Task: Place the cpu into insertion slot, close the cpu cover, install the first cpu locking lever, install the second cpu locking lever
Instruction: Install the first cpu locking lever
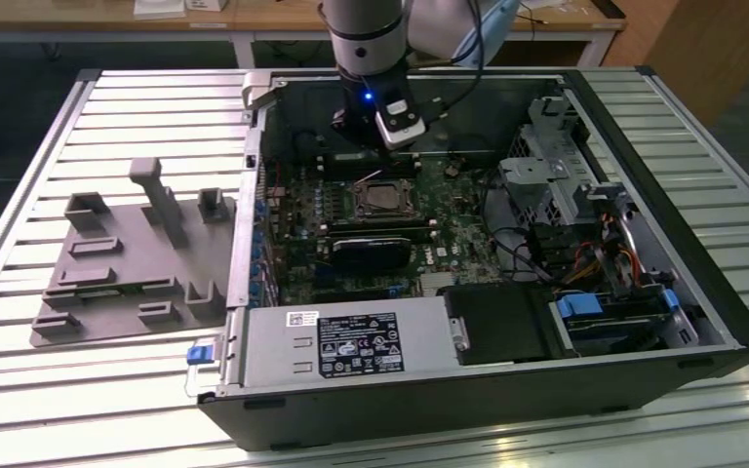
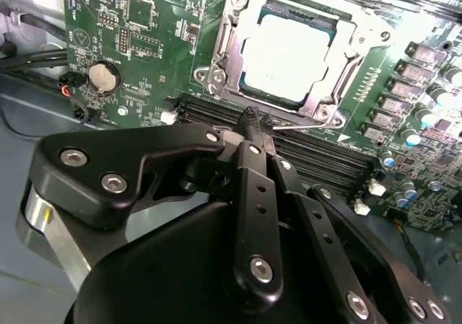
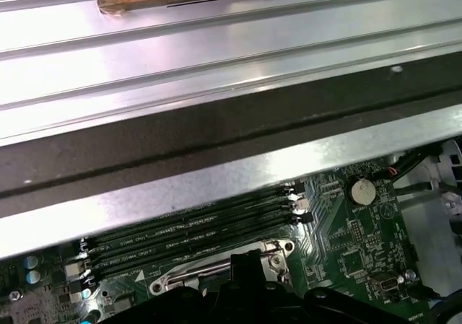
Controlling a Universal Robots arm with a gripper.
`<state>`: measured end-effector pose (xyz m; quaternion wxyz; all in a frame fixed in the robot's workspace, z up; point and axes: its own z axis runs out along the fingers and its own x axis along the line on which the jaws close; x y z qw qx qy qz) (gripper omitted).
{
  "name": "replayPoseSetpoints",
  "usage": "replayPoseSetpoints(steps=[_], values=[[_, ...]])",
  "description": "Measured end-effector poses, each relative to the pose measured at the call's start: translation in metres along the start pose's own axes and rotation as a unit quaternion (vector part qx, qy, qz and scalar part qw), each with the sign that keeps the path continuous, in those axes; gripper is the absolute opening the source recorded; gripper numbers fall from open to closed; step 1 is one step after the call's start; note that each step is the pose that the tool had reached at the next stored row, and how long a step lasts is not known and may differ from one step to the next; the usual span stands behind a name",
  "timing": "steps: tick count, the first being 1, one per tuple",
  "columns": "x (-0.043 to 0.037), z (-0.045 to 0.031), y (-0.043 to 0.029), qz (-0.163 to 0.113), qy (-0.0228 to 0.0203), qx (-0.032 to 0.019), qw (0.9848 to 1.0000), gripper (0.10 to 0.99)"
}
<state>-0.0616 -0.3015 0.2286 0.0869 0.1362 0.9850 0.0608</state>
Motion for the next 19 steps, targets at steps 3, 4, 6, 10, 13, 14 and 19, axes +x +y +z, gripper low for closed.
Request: replayPoseSetpoints(steps=[3,4,6,10,13,14,19], values=[[0.0007,0.0021,0.0003,0.0,-0.0014,-0.0004,1.0,0.106],[0.001,0.0025,0.0006,0.0,-0.0015,-0.0006,1.0,0.106],[0.0015,0.0033,0.0015,0.0,-0.0017,-0.0007,1.0,0.106],[0.0029,0.0044,0.0037,0.0,-0.0018,-0.0008,1.0,0.106],[0.0043,0.0052,0.0064,0.0,-0.0019,-0.0008,1.0,0.106],[0.0053,0.0059,0.0084,0.0,-0.0022,-0.0008,1.0,0.106],[0.0063,0.0086,0.0089,0.0,-0.0046,-0.0016,1.0,0.106]])
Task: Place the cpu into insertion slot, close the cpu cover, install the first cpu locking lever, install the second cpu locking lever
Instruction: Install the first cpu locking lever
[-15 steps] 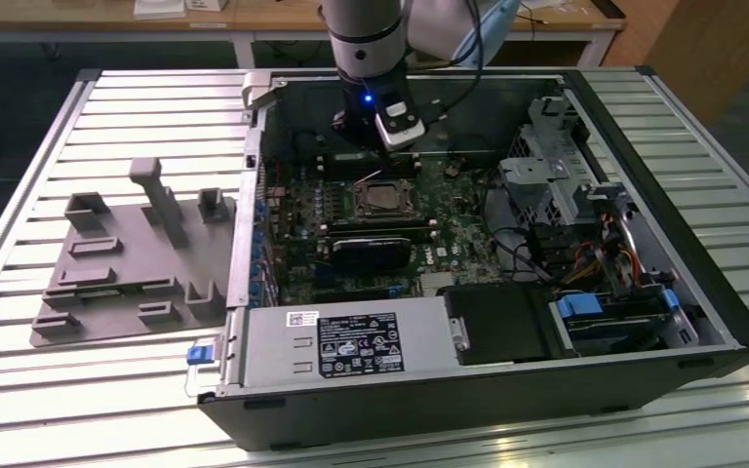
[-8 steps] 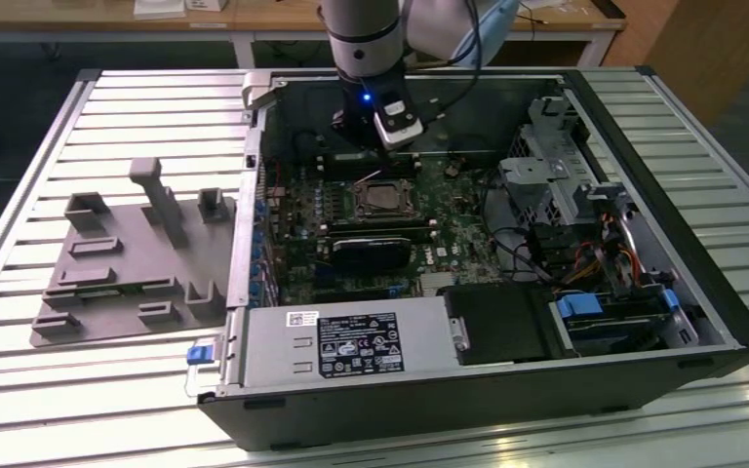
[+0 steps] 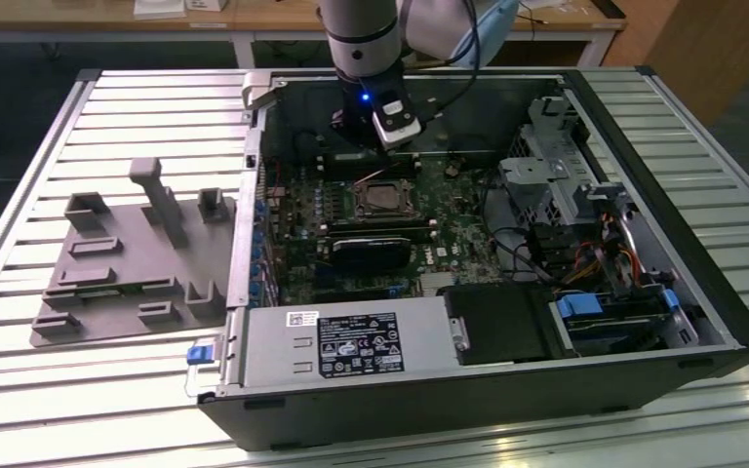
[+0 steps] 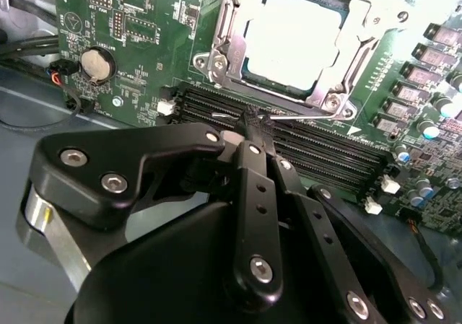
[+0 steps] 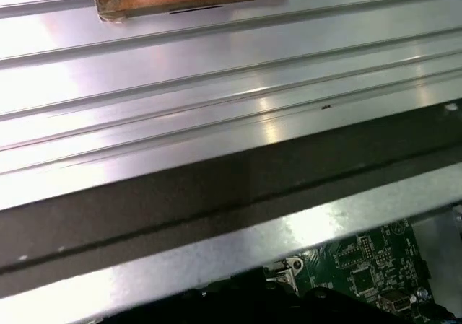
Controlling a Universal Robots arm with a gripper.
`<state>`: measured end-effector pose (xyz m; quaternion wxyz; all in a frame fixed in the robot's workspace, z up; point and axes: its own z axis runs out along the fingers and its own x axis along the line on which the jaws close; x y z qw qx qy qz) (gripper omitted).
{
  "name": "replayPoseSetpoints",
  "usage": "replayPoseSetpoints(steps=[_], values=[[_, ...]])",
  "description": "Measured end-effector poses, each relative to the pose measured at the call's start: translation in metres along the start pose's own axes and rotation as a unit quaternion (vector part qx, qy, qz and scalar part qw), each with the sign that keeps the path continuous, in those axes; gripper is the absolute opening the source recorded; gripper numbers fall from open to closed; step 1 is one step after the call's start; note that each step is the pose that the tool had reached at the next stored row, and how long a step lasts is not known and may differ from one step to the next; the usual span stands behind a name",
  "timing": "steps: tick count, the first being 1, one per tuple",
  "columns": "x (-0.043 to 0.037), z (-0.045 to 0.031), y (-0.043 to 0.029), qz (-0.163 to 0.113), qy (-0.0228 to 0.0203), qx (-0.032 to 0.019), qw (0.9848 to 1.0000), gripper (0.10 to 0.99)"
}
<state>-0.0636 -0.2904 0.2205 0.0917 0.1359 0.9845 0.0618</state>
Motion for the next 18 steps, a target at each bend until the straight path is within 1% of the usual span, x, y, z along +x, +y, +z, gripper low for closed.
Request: replayPoseSetpoints(steps=[8,12,18], values=[[0.0001,0.0003,0.0,0.0,-0.0007,-0.0002,1.0,0.106],[0.0009,0.0032,-0.001,-0.001,-0.0085,-0.0027,1.0,0.106],[0.0036,0.0061,-0.0023,0.001,-0.0154,-0.0041,0.9999,0.106]])
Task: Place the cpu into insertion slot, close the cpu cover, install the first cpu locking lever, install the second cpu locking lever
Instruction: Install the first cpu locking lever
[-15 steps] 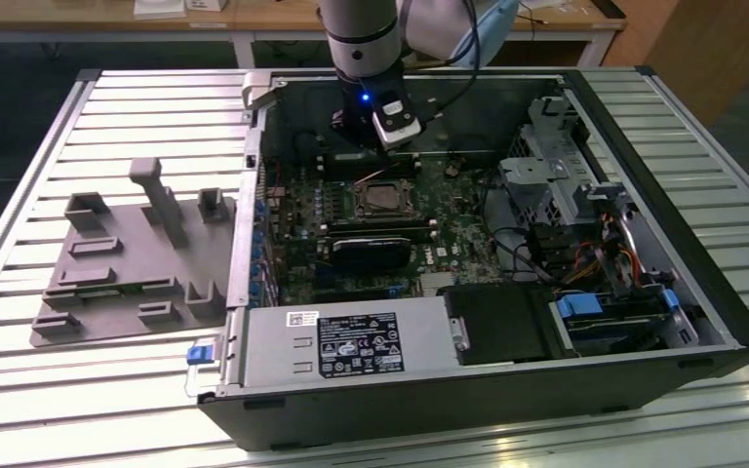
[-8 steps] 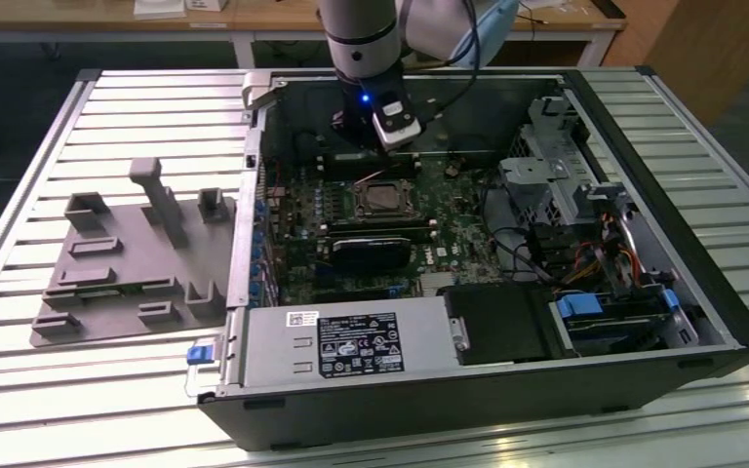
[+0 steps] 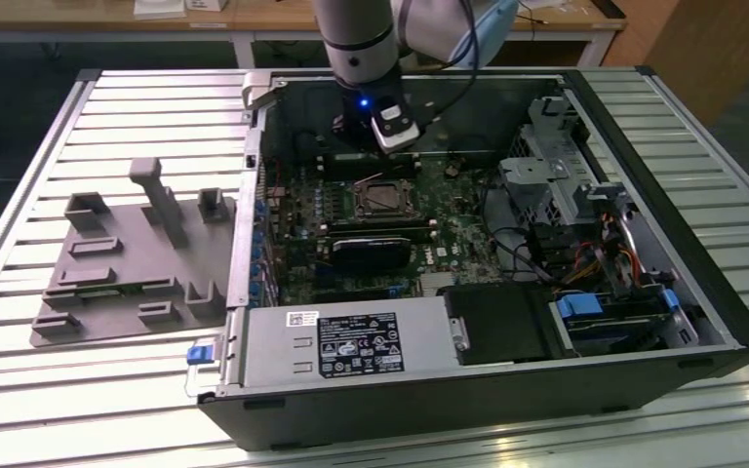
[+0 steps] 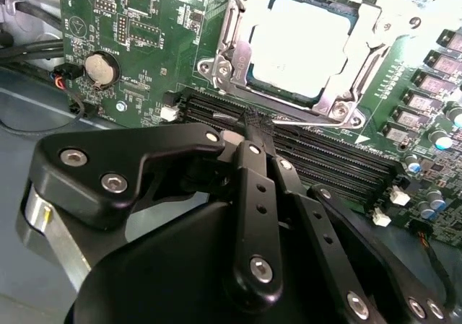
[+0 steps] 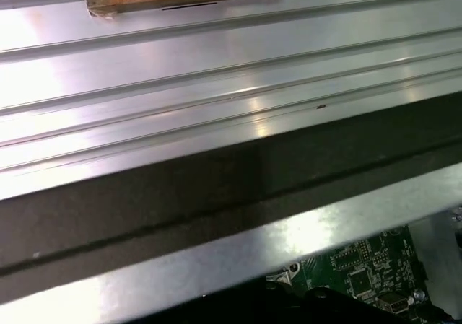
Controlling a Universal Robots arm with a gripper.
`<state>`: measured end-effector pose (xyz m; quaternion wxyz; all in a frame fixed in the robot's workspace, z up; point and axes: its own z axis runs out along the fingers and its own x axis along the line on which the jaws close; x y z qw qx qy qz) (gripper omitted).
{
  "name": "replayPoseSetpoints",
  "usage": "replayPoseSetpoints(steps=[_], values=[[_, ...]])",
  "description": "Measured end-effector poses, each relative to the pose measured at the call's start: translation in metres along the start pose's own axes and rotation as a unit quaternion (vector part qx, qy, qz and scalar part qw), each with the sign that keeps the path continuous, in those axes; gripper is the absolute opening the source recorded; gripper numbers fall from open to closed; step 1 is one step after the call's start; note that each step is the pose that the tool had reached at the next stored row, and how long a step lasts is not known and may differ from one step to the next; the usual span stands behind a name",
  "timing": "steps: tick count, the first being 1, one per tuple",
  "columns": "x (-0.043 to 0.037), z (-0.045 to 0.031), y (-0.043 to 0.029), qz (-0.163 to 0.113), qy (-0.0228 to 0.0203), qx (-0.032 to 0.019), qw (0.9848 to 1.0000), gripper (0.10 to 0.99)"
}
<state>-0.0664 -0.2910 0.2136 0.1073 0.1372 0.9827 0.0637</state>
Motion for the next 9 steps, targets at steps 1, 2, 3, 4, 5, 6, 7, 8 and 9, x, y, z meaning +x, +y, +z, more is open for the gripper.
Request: replayPoseSetpoints(steps=[1,2,3,4,5,6,7,8,9], values=[[0.0013,0.0004,-0.0004,0.001,-0.0014,-0.0002,1.0,0.106],[0.0024,0.0007,-0.0008,0.002,-0.0027,-0.0004,1.0,0.106],[0.0034,0.0012,-0.0011,0.003,-0.0038,-0.0005,1.0,0.106],[0.0041,0.0016,-0.0013,0.004,-0.0048,-0.0005,1.0,0.106],[0.0044,0.002,-0.0014,0.005,-0.0055,-0.0003,1.0,0.106],[0.0045,0.0023,-0.0015,0.008,-0.006,0.0002,1.0,0.106],[0.0046,0.0026,-0.0016,0.012,-0.0067,0.0012,0.9999,0.106],[0.0046,0.0031,-0.0016,0.017,-0.0075,0.0022,0.9998,0.106],[0.0047,0.0035,-0.0017,0.023,-0.0084,0.0032,0.9997,0.106]])
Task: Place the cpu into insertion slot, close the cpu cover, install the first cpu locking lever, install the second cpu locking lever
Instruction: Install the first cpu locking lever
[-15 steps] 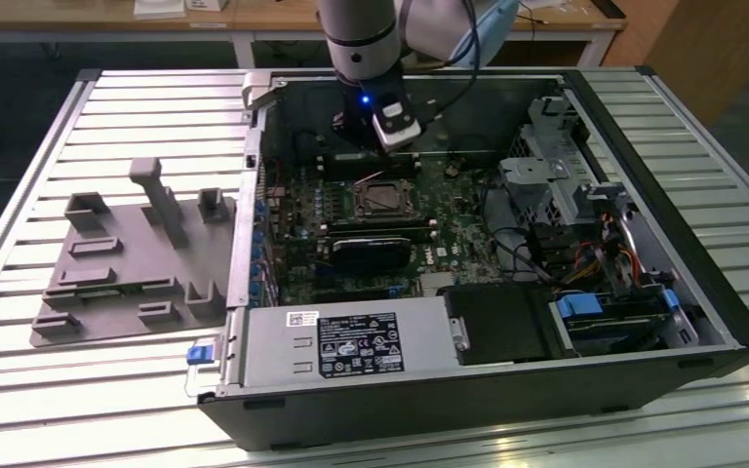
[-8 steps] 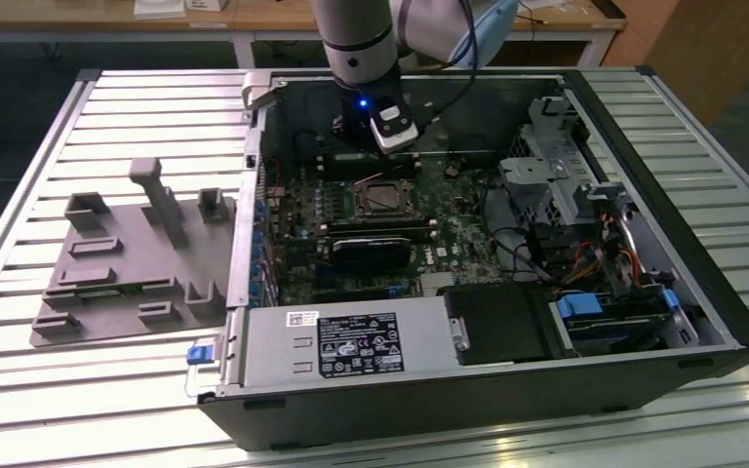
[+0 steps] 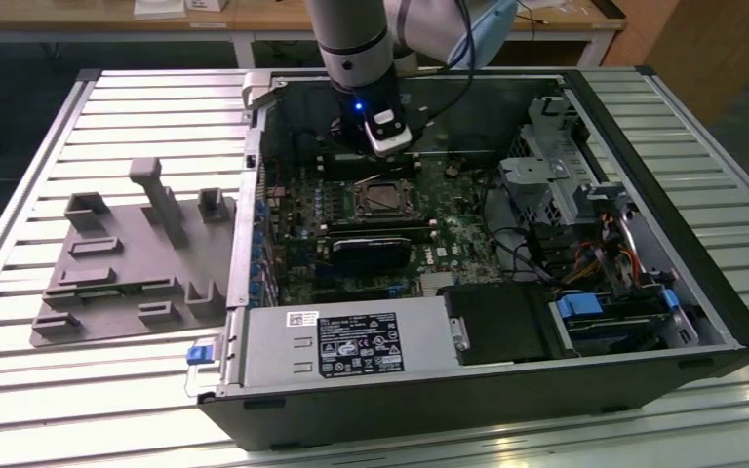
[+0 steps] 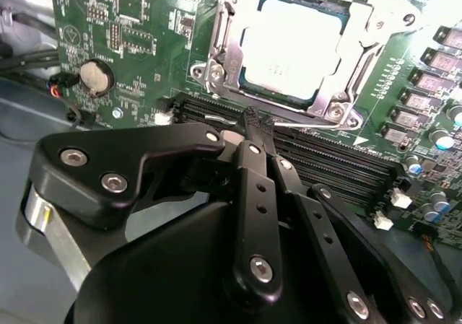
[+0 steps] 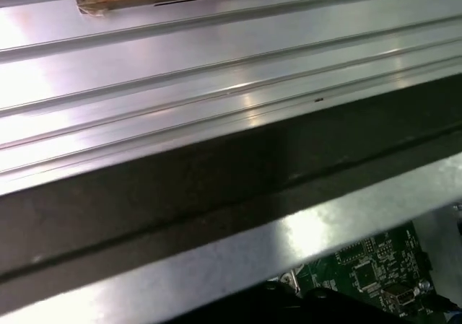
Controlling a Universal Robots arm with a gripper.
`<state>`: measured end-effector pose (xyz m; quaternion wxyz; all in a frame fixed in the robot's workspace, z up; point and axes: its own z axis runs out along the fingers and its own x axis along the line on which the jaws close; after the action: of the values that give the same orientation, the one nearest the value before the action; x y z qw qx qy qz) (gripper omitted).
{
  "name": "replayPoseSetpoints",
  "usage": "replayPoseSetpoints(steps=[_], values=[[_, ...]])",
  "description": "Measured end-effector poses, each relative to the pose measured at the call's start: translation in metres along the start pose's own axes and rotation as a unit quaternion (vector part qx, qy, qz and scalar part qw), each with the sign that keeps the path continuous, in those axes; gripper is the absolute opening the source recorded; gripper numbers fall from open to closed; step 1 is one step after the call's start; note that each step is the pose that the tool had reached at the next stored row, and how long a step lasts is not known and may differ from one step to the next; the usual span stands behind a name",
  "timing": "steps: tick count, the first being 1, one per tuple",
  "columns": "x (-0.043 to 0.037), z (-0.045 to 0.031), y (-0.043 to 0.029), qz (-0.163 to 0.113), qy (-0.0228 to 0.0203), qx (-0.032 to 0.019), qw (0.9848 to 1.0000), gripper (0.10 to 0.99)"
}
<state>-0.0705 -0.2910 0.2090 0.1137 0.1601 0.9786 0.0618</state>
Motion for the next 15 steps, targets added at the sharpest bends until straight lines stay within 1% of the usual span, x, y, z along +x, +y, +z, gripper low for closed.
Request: replayPoseSetpoints(steps=[2,4,15], values=[[0.0003,0.0006,-0.0001,0.009,-0.0015,0.0019,1.0,0.106],[0.001,0.0009,0.0001,0.013,-0.0023,0.0026,0.9999,0.106],[0.0038,0.0037,0.0045,0.019,-0.0037,0.0036,0.9998,0.106]])
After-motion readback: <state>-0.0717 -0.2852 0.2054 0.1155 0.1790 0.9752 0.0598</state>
